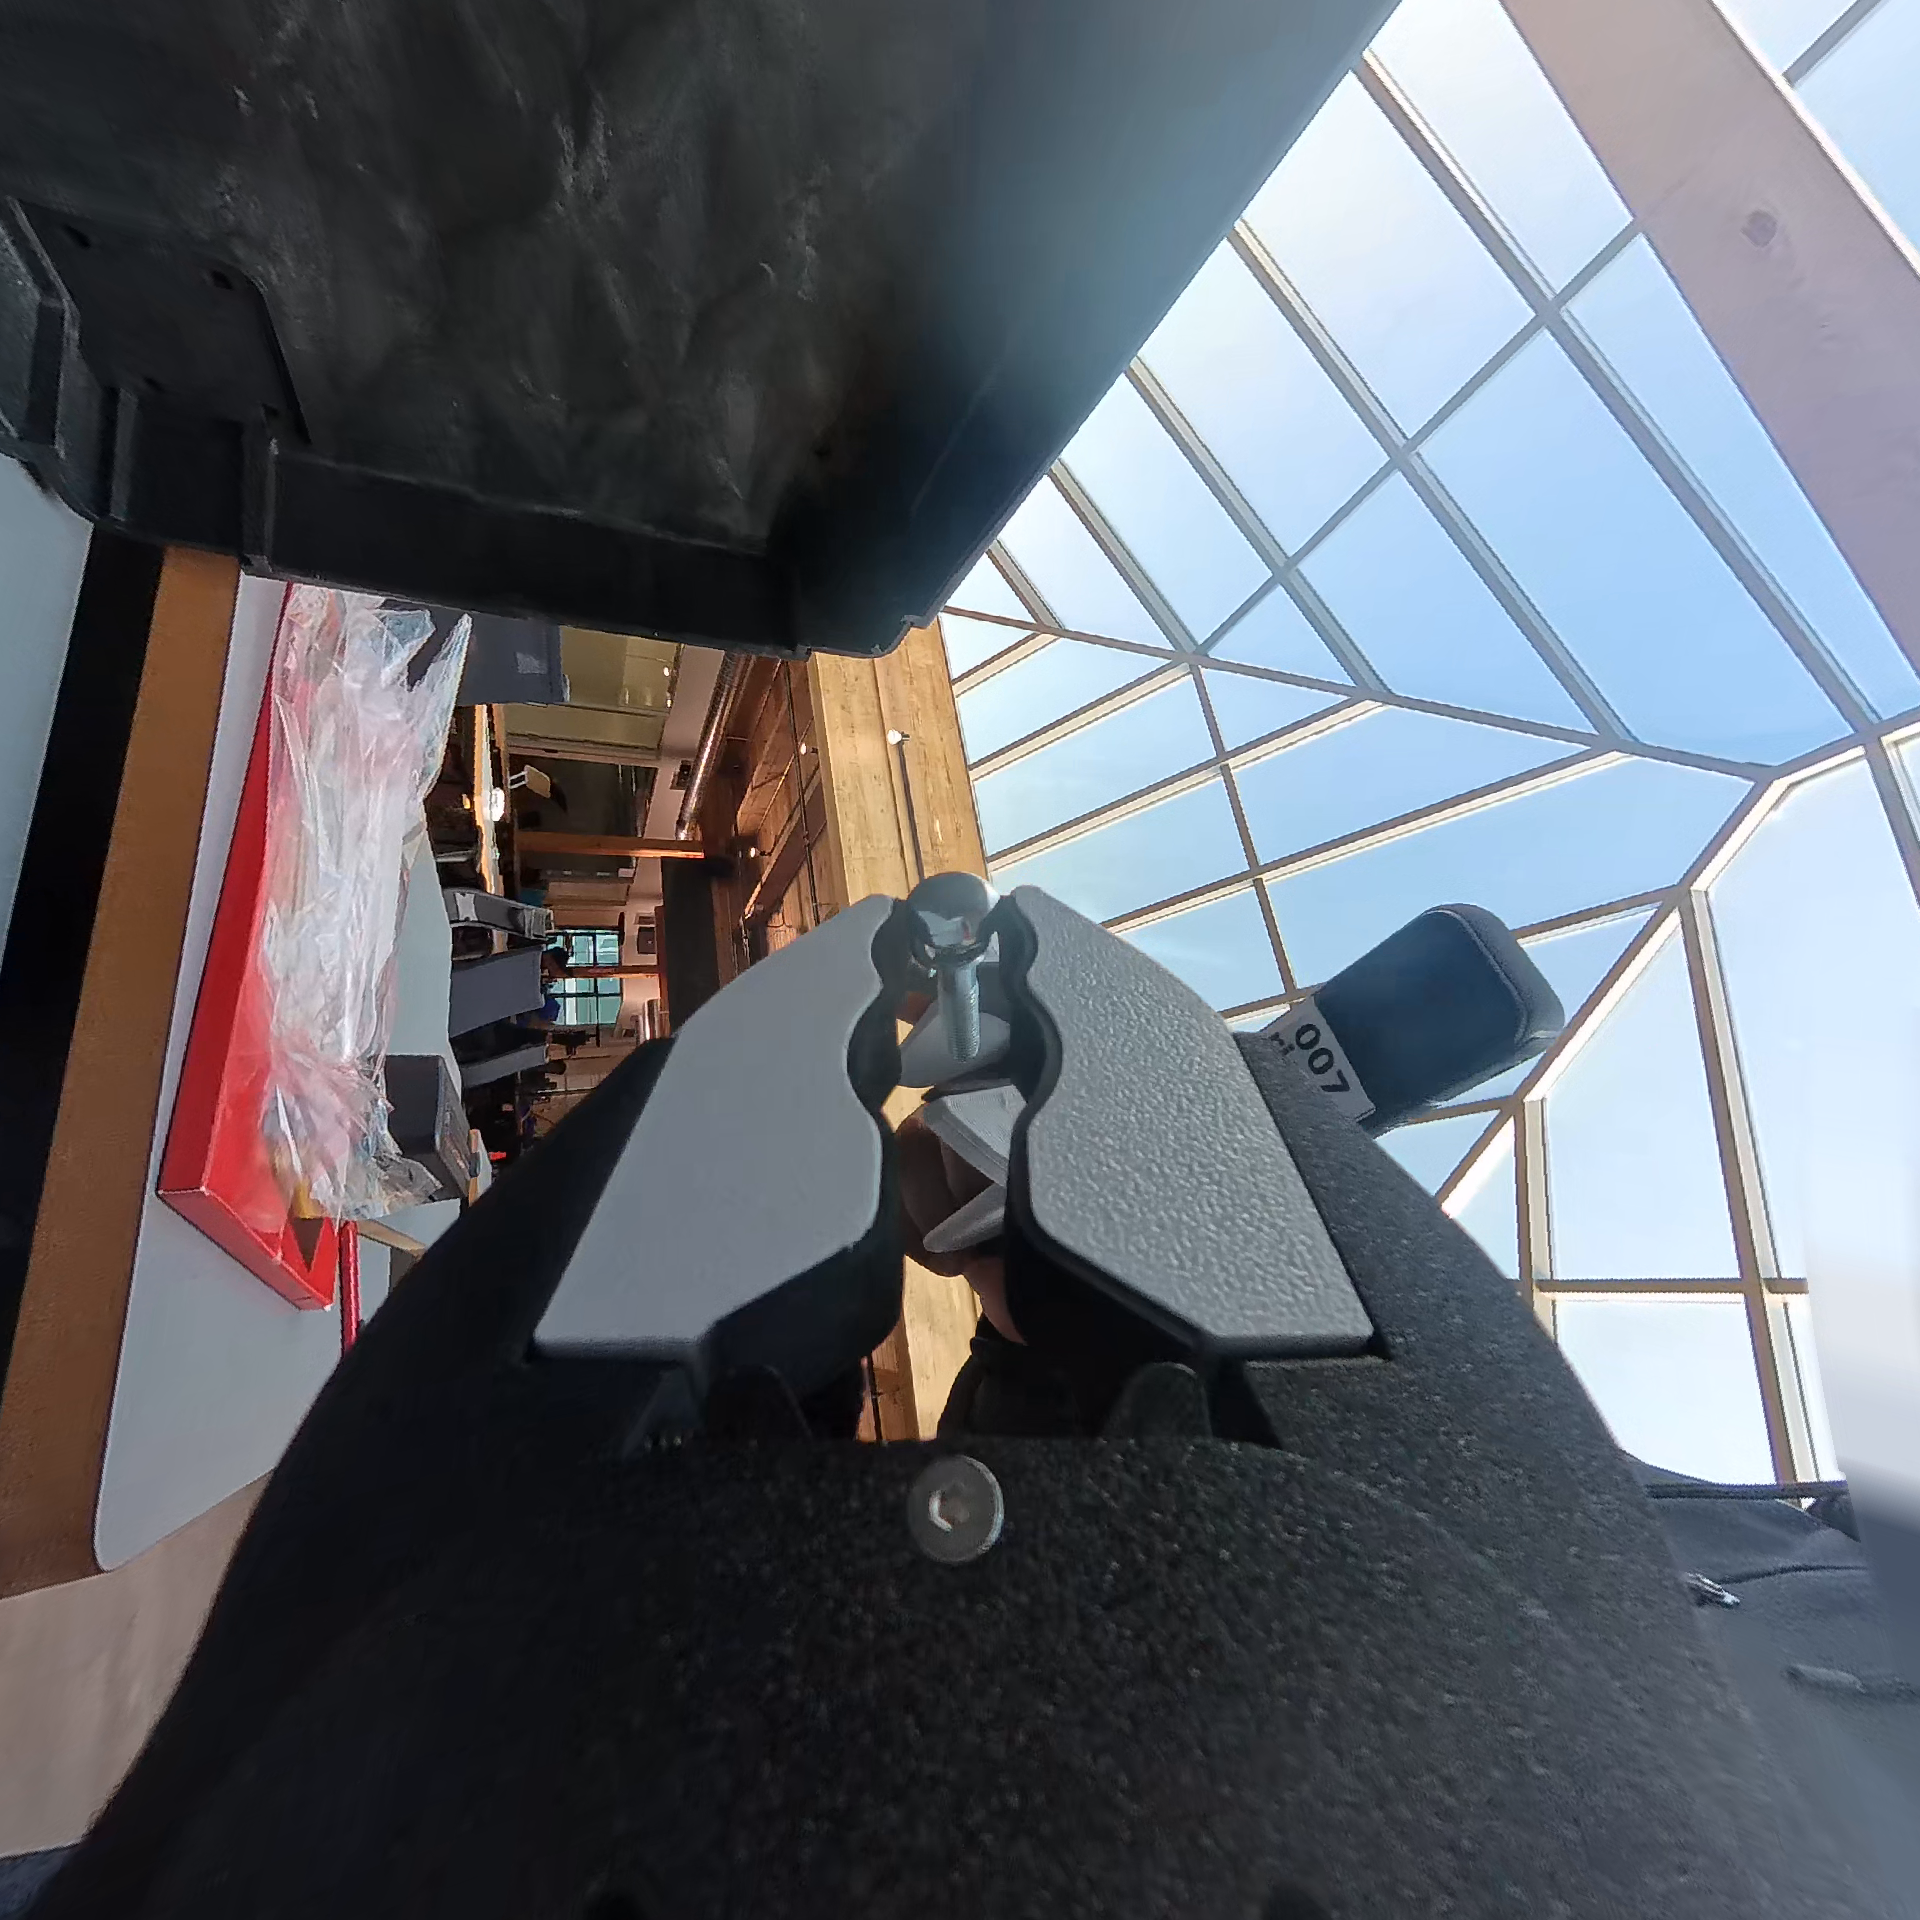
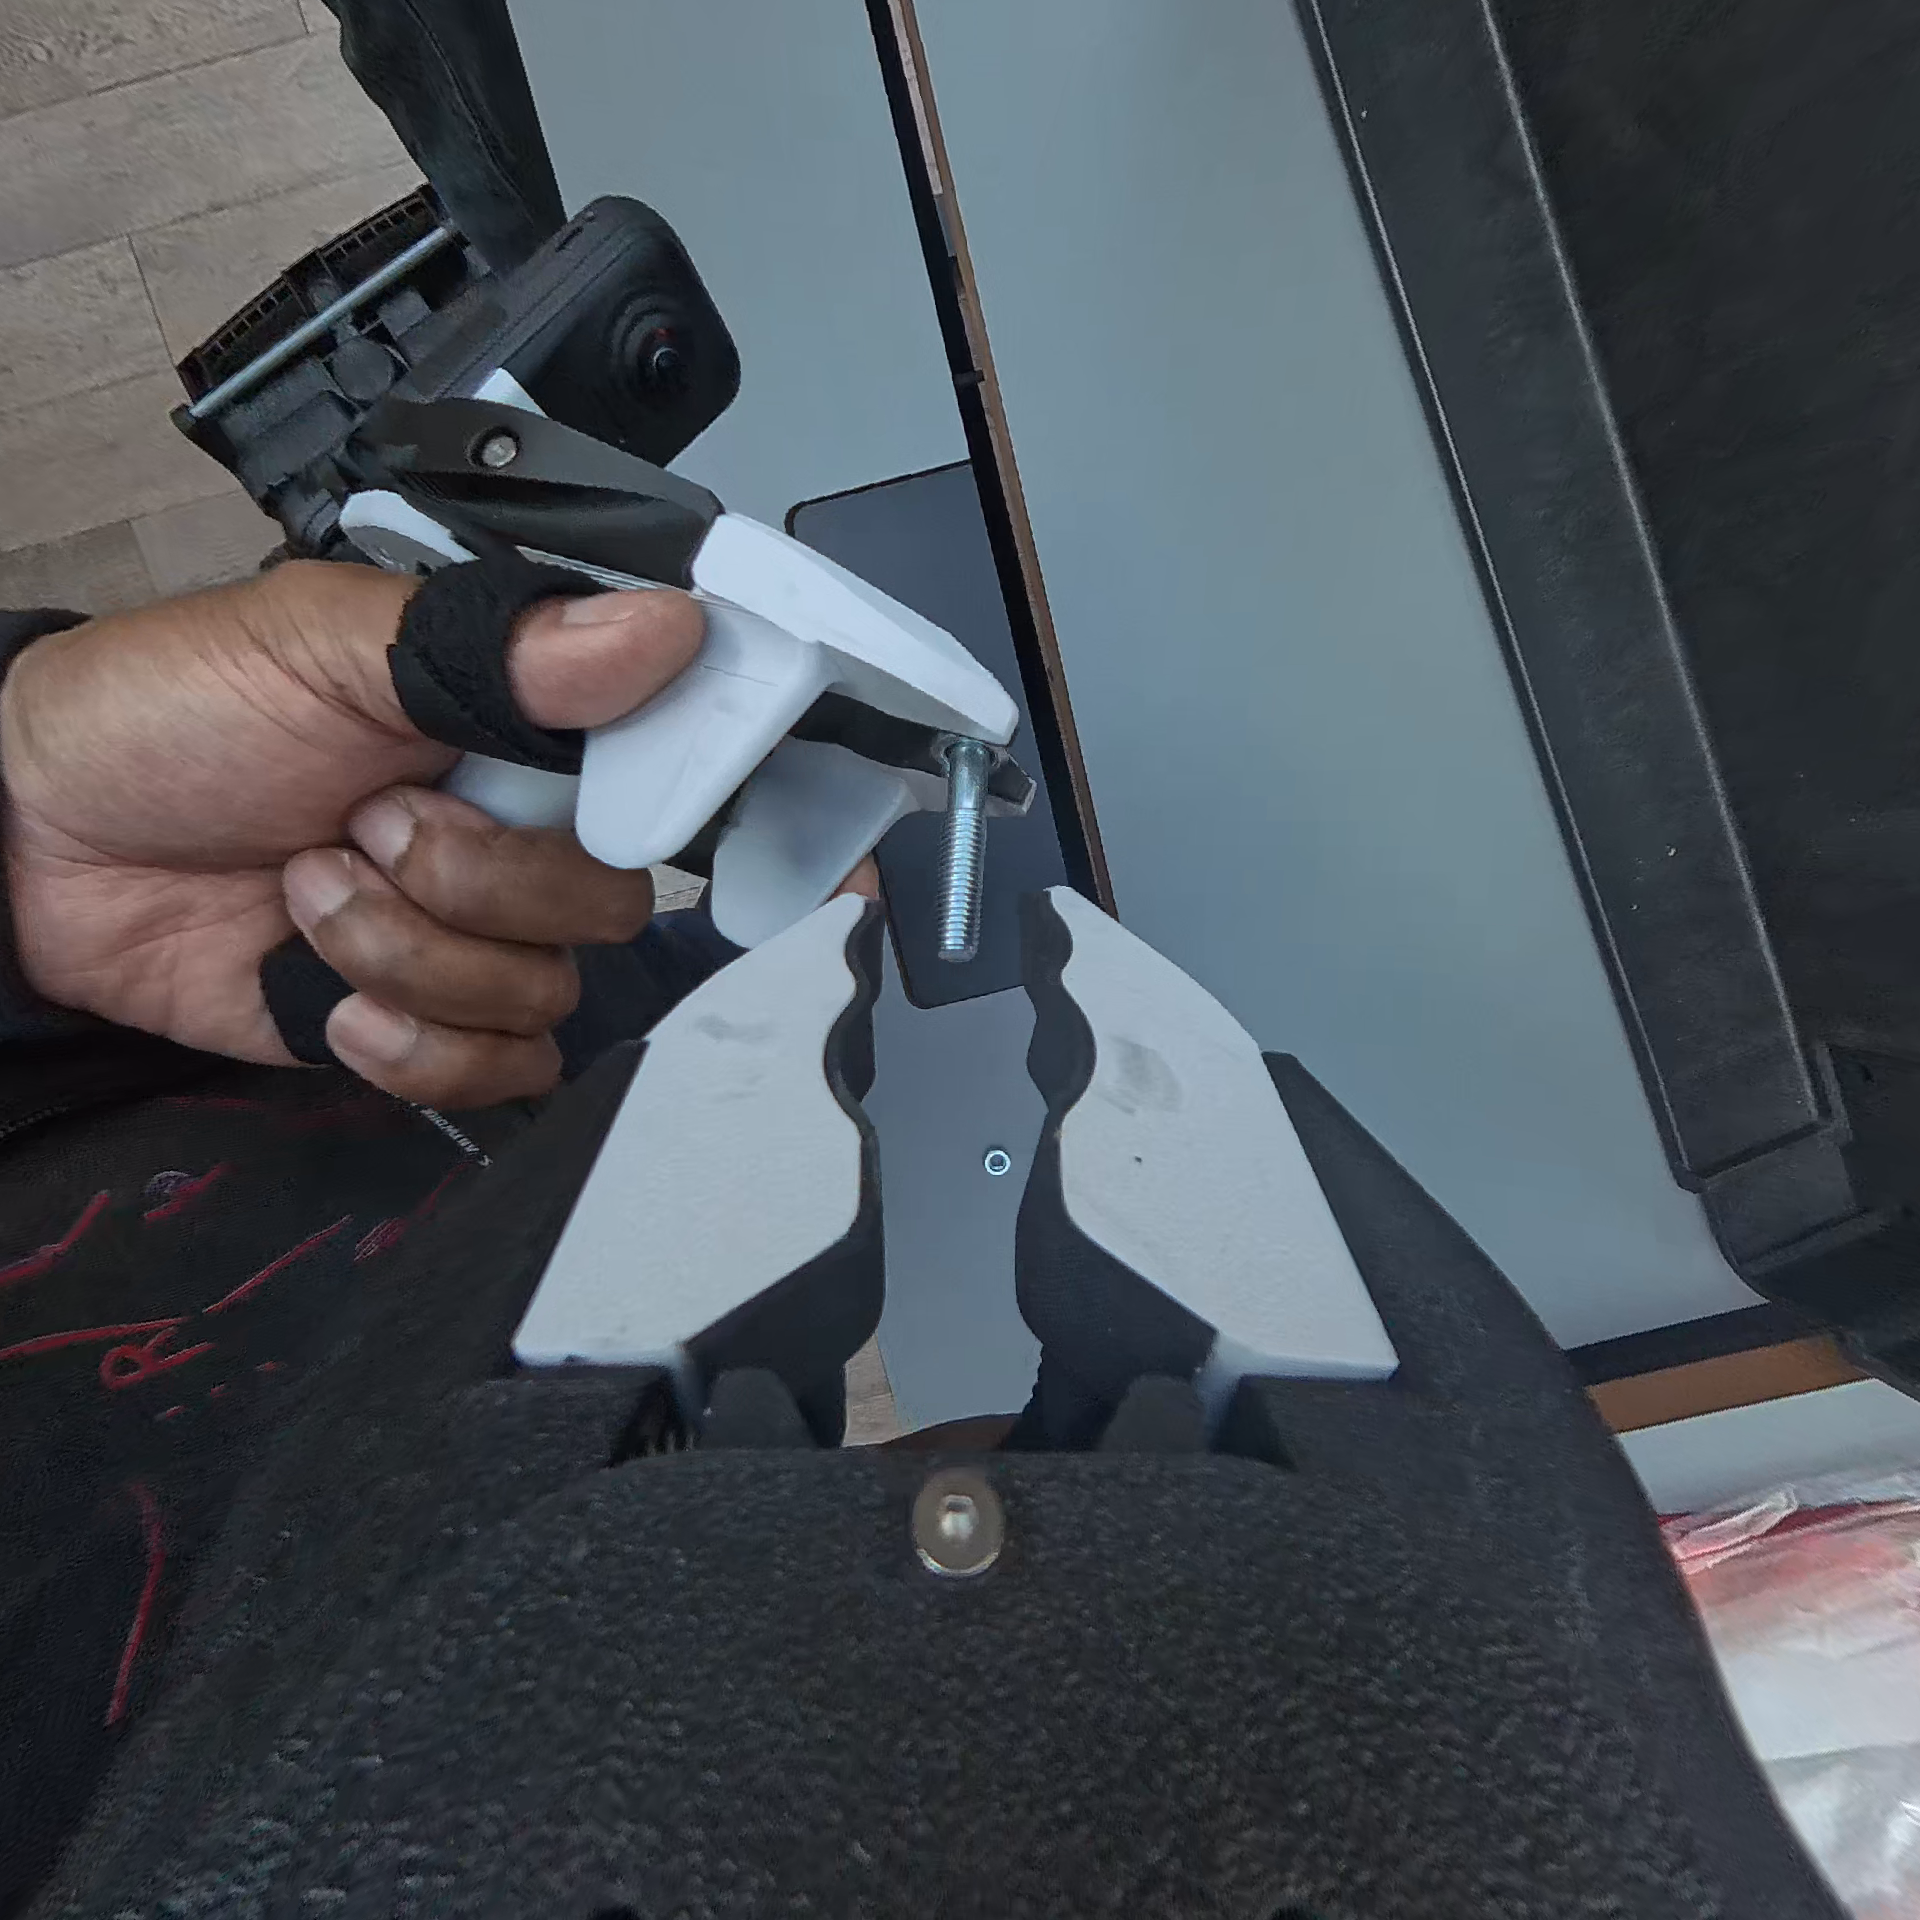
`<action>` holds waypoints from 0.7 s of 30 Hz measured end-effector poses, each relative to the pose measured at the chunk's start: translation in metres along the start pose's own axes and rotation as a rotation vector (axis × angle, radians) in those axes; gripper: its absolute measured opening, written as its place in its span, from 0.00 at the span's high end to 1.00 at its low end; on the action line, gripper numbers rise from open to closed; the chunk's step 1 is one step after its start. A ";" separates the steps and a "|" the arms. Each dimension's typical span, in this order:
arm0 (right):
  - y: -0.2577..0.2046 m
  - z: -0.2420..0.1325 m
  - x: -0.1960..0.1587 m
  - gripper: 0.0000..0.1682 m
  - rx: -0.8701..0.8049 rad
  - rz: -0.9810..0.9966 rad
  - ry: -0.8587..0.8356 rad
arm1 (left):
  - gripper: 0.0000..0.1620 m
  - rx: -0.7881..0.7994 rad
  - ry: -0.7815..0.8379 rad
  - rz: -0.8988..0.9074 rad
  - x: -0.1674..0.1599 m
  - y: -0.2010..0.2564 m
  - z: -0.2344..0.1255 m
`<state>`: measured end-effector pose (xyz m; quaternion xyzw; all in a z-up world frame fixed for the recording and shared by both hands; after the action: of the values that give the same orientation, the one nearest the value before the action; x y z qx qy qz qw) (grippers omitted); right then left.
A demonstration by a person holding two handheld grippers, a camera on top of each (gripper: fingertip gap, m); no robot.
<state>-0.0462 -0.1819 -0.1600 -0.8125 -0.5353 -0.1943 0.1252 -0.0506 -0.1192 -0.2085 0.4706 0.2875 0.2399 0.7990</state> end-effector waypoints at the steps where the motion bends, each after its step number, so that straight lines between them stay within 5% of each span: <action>1: -0.001 0.001 0.001 0.87 -0.006 -0.011 -0.001 | 0.90 0.004 -0.005 0.002 -0.001 0.000 0.000; 4: 0.000 0.002 0.002 0.95 -0.039 -0.033 -0.002 | 0.90 0.015 -0.014 0.007 -0.003 -0.001 0.000; 15: 0.001 0.003 -0.004 0.96 0.013 0.062 0.010 | 0.87 0.049 -0.016 0.087 -0.002 -0.001 -0.005; 21: 0.008 -0.002 -0.009 0.96 0.051 0.173 0.018 | 0.85 0.145 -0.066 0.405 0.003 0.011 -0.008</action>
<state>-0.0425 -0.1934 -0.1628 -0.8504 -0.4666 -0.1763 0.1671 -0.0550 -0.1071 -0.2031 0.5824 0.1774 0.3586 0.7077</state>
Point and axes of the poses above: each gripper's, where its closed fingertips meet, z out along the fingers, x out of its top, y = z × x across the jaws, the point moved 5 cm from there along -z, back along the fingers, and after that the axes turned 1 degree about z, right-handed, at the moved point
